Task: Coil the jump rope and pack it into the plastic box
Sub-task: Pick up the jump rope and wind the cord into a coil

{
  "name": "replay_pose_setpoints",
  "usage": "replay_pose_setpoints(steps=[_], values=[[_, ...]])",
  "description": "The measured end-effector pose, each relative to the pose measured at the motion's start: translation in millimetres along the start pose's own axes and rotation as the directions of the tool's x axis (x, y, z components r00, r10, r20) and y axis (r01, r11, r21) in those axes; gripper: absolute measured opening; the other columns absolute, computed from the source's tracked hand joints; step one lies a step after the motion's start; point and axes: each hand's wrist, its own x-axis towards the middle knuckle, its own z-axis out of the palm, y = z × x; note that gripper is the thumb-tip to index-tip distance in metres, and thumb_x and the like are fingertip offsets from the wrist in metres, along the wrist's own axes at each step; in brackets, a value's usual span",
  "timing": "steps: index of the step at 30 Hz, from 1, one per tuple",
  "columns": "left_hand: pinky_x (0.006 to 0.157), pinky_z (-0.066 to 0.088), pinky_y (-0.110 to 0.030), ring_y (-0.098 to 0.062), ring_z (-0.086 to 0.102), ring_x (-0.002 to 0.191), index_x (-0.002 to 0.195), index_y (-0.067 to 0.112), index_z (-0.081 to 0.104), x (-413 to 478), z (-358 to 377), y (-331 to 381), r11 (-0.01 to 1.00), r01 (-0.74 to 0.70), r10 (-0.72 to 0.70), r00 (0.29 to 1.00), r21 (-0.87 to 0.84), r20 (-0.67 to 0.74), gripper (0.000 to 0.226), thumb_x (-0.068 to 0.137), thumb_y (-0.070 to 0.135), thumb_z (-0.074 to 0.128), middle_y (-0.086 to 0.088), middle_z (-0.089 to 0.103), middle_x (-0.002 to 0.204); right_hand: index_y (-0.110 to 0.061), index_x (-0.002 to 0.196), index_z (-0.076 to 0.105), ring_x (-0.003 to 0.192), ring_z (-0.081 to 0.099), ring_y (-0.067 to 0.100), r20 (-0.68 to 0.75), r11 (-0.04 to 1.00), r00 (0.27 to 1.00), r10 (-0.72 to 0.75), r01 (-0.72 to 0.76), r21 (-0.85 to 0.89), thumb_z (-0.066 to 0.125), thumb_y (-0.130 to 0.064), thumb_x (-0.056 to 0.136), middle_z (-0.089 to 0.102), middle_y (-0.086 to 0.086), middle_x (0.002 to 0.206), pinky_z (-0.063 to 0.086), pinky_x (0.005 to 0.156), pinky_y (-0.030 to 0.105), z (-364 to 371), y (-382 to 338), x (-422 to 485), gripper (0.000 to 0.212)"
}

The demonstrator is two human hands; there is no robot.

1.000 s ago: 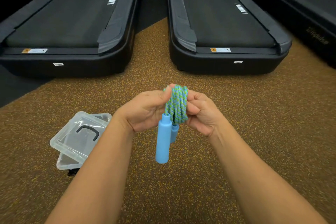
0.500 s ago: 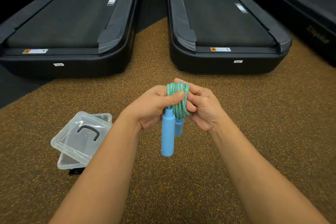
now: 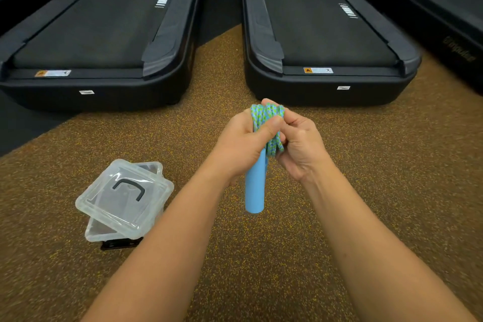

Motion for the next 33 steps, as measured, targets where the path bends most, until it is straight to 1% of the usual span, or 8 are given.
replay_pose_setpoints(steps=[2, 4, 11, 15, 22, 26, 29, 33], values=[[0.083, 0.052, -0.05, -0.033, 0.066, 0.082, 0.088, 0.018, 0.063, 0.3, 3.5, -0.7, 0.997, -0.021, 0.025, 0.999, 0.081, -0.048, 0.027, 0.079, 0.043, 0.064, -0.013, 0.067, 0.085, -0.008, 0.115, 0.062, 0.079, 0.067, 0.022, -0.009, 1.0, 1.0, -0.015, 0.015, 0.007, 0.057, -0.002, 0.084, 0.071, 0.014, 0.089, 0.057, 0.073, 0.031, 1.8, -3.3, -1.6, 0.033], [0.083, 0.052, -0.054, -0.033, 0.067, 0.086, 0.09, 0.019, 0.062, -0.6, 6.8, 0.3, 0.99, -0.043, 0.059, 0.992, 0.138, -0.111, 0.038, 0.071, 0.052, 0.064, -0.01, 0.068, 0.087, -0.006, 0.115, 0.061, 0.08, 0.071, 0.02, -0.002, 1.0, 1.0, -0.03, 0.03, 0.008, 0.048, 0.004, 0.089, 0.074, 0.009, 0.09, 0.059, 0.072, 0.03, 5.2, -6.0, -3.5, 0.031], [0.053, 0.044, -0.032, -0.006, 0.049, 0.056, 0.081, 0.014, 0.065, -0.3, -6.3, 9.4, 0.878, -0.101, 0.219, 0.954, 0.468, -0.205, 0.035, 0.068, 0.045, 0.075, 0.004, 0.059, 0.063, -0.008, 0.11, 0.062, 0.079, 0.072, 0.019, -0.024, 0.998, 0.998, -0.051, 0.052, 0.043, 0.043, 0.001, 0.094, 0.074, 0.006, 0.088, 0.058, 0.065, 0.03, 6.3, -14.8, -4.1, 0.026], [0.058, 0.042, -0.025, -0.007, 0.051, 0.063, 0.085, 0.018, 0.065, -2.5, -6.9, 9.5, 0.81, -0.129, 0.263, 0.952, 0.572, -0.158, 0.031, 0.072, 0.045, 0.075, 0.005, 0.06, 0.069, -0.008, 0.11, 0.063, 0.081, 0.071, 0.02, -0.056, 0.998, 0.998, -0.036, 0.039, 0.048, 0.043, -0.003, 0.095, 0.074, 0.007, 0.09, 0.059, 0.066, 0.033, 7.3, -16.1, -2.7, 0.025], [0.07, 0.039, -0.022, -0.01, 0.052, 0.083, 0.096, 0.013, 0.053, -4.2, 0.7, 5.6, 0.767, -0.196, 0.33, 0.937, 0.611, -0.114, 0.041, 0.078, 0.046, 0.069, 0.0, 0.056, 0.092, -0.01, 0.102, 0.067, 0.083, 0.07, 0.022, -0.042, 0.998, 0.997, -0.058, 0.059, 0.021, 0.049, -0.003, 0.093, 0.072, 0.009, 0.091, 0.057, 0.08, 0.037, 13.5, -12.1, -4.5, 0.022], [0.077, 0.038, -0.021, -0.013, 0.051, 0.093, 0.109, 0.012, 0.049, -4.8, 2.3, 3.1, 0.743, -0.23, 0.369, 0.924, 0.629, -0.099, 0.039, 0.085, 0.039, 0.064, 0.0, 0.052, 0.102, -0.005, 0.102, 0.064, 0.076, 0.07, 0.02, -0.004, 0.998, 0.998, -0.057, 0.057, 0.016, 0.041, 0.007, 0.088, 0.07, 0.011, 0.088, 0.059, 0.068, 0.031, 24.4, -9.1, -7.8, 0.03], [0.081, 0.043, -0.032, -0.018, 0.053, 0.096, 0.114, 0.009, 0.046, -4.1, 1.1, 1.6, 0.717, -0.218, 0.37, 0.924, 0.661, -0.096, 0.047, 0.087, 0.046, 0.056, -0.003, 0.049, 0.106, -0.005, 0.099, 0.065, 0.071, 0.07, 0.018, -0.006, 0.999, 0.999, -0.042, 0.042, 0.012, 0.035, 0.009, 0.087, 0.071, 0.008, 0.081, 0.057, 0.063, 0.027, 30.6, -10.4, -10.2, 0.036], [0.077, 0.047, -0.039, -0.017, 0.052, 0.09, 0.114, 0.01, 0.045, -2.8, -0.6, 2.3, 0.7, -0.218, 0.399, 0.909, 0.679, -0.119, 0.058, 0.084, 0.06, 0.042, 0.0, 0.042, 0.103, -0.004, 0.099, 0.065, 0.078, 0.07, 0.019, -0.01, 0.996, 0.999, -0.043, 0.044, 0.078, 0.035, -0.011, 0.098, 0.071, 0.008, 0.084, 0.057, 0.07, 0.028, 34.9, -10.4, -12.6, 0.03]])
